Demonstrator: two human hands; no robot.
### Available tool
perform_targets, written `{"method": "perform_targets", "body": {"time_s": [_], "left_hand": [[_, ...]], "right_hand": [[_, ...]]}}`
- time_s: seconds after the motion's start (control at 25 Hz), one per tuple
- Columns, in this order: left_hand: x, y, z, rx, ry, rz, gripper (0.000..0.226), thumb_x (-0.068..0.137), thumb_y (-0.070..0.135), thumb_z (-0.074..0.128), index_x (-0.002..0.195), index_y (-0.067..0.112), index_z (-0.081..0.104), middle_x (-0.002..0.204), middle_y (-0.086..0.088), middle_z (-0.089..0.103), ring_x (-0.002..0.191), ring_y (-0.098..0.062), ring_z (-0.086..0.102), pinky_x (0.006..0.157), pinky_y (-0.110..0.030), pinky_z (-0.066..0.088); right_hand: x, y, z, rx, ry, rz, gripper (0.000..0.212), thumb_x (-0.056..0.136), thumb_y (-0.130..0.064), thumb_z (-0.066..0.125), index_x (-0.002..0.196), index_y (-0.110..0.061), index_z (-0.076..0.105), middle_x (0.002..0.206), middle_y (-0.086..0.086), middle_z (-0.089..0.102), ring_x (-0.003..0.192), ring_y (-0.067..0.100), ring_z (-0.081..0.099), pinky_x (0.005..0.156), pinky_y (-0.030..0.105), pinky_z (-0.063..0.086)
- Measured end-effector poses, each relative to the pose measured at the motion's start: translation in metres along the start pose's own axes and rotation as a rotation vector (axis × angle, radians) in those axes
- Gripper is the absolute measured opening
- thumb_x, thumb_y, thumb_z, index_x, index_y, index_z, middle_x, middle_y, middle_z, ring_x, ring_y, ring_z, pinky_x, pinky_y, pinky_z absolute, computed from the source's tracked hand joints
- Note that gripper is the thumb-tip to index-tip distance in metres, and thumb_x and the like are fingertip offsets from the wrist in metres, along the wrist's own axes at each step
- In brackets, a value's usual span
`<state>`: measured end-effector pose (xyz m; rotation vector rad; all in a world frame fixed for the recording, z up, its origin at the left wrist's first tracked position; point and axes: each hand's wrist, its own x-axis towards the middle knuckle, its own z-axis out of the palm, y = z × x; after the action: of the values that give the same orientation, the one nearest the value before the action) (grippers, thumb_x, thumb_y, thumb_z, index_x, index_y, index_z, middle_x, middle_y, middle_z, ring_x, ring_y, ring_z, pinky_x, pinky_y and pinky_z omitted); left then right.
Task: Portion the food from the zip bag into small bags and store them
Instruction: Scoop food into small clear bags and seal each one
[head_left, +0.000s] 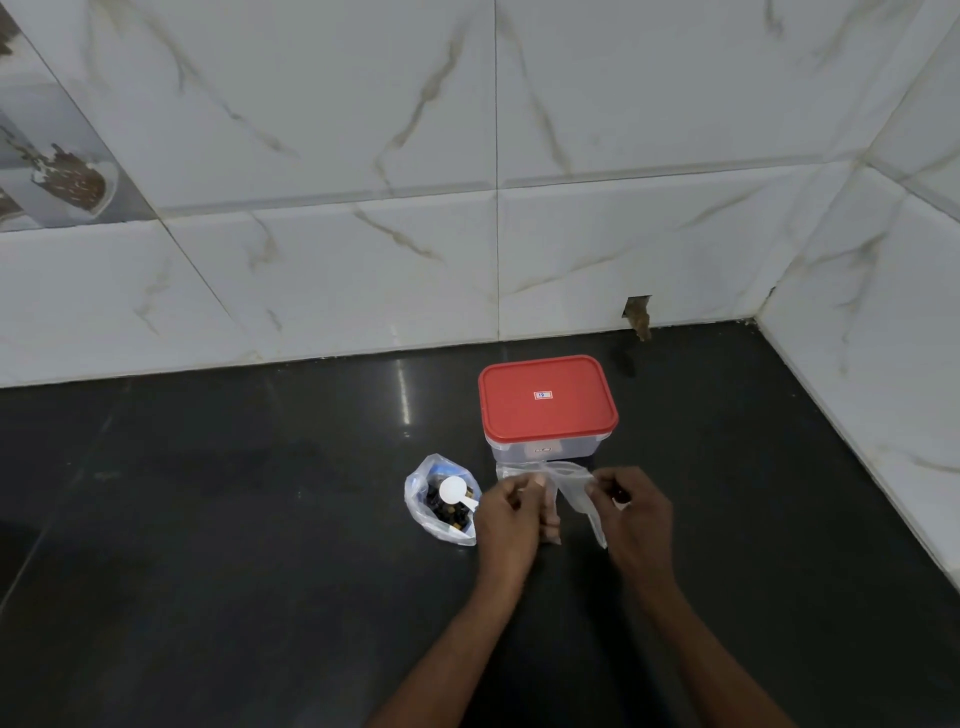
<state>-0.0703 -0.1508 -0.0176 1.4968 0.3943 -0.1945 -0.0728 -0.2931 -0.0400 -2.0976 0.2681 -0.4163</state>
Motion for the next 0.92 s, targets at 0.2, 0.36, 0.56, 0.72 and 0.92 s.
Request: {"method": "perform_targets", "body": {"time_s": [0.2,0.36,0.56,0.72,0.92], "left_hand": [[0.012,0.035,-0.022,-0.115,-0.018,-0.173,0.008,0.092,0.003,0.068,0.099,0.000,0.066,0.071,-0.014,0.069,0.056,-0.018,0.066,0.054,-0.028,0.058],[0.011,0.030,-0.034,-0.007,0.102,-0.108,0.020,0.088,-0.004,0.062,0.107,-0.001,0.067,0.068,-0.015,0.069,0.051,-0.016,0.062,0.051,-0.026,0.053],[0.000,0.043,-0.039,0.257,0.186,0.178,0.031,0.086,-0.001,0.066,0.097,0.029,0.068,0.066,0.001,0.065,0.060,-0.005,0.062,0.060,-0.009,0.047],[0.001,0.049,-0.046,0.360,0.237,0.279,0.015,0.081,0.006,0.070,0.090,0.019,0.073,0.065,0.004,0.068,0.065,-0.017,0.068,0.068,-0.034,0.058],[0.009,0.050,-0.069,0.644,0.117,0.336,0.025,0.081,0.019,0.062,0.097,0.021,0.080,0.077,0.003,0.073,0.072,-0.014,0.069,0.078,-0.040,0.058]], "right_hand": [[-0.013,-0.025,0.009,0.030,-0.059,-0.117,0.019,0.078,0.003,0.073,0.082,-0.015,0.069,0.082,-0.010,0.063,0.084,0.003,0.059,0.073,0.009,0.044],[-0.010,-0.048,0.006,0.106,-0.269,-0.088,0.025,0.078,0.004,0.072,0.093,-0.016,0.071,0.092,-0.009,0.067,0.089,0.001,0.063,0.074,0.010,0.050],[0.010,-0.086,0.009,-0.109,-0.428,-0.128,0.016,0.088,-0.022,0.069,0.102,-0.016,0.076,0.092,-0.002,0.072,0.085,0.009,0.065,0.080,0.027,0.052],[0.016,-0.094,0.023,-0.273,-0.553,-0.166,0.015,0.092,-0.021,0.060,0.093,-0.016,0.075,0.084,-0.001,0.073,0.078,0.013,0.066,0.077,0.036,0.054],[0.021,-0.099,0.039,-0.358,-0.395,-0.275,0.024,0.089,-0.004,0.054,0.104,-0.008,0.072,0.098,0.010,0.062,0.084,0.023,0.059,0.067,0.027,0.037]]}}
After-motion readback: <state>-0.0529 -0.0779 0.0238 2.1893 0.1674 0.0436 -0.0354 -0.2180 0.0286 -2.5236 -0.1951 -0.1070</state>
